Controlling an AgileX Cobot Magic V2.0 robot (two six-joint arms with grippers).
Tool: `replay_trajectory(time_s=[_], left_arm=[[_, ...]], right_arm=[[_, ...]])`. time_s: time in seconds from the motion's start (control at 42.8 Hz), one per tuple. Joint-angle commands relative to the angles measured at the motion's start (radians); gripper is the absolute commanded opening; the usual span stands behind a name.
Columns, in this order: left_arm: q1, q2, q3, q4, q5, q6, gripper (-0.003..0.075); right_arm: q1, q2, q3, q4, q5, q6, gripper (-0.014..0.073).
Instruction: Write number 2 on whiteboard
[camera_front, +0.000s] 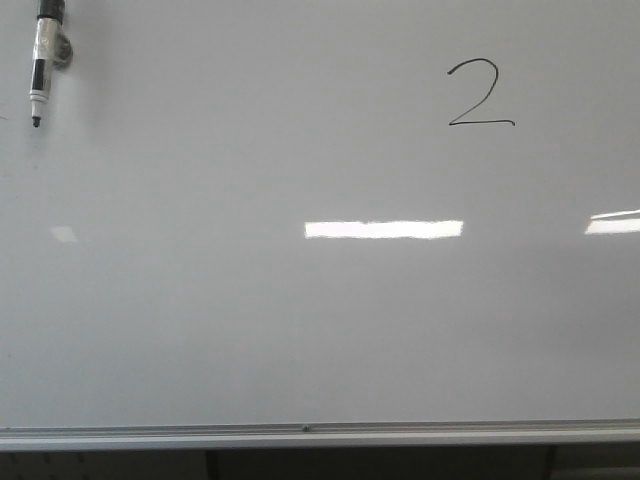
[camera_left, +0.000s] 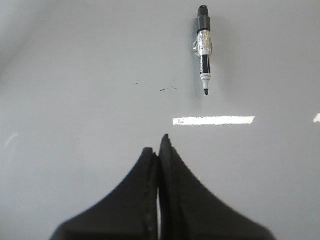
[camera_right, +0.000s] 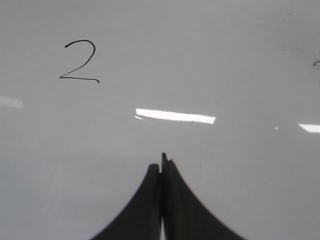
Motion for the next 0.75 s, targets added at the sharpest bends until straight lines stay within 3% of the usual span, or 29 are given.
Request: replay_trajectory(time_s=[0.0, 0.724], left_arm=[[0.001, -0.026, 0.034, 0.000, -0.087, -0.006, -0.0020], [0.001, -0.026, 0.034, 0.000, -0.087, -0.006, -0.0020]], right_arm=[[-0.005, -0.017, -0.004, -0.010, -0.087, -0.002, -0.0070], [-0.016, -0.017, -0.004, -0.010, -0.087, -0.002, -0.0070]])
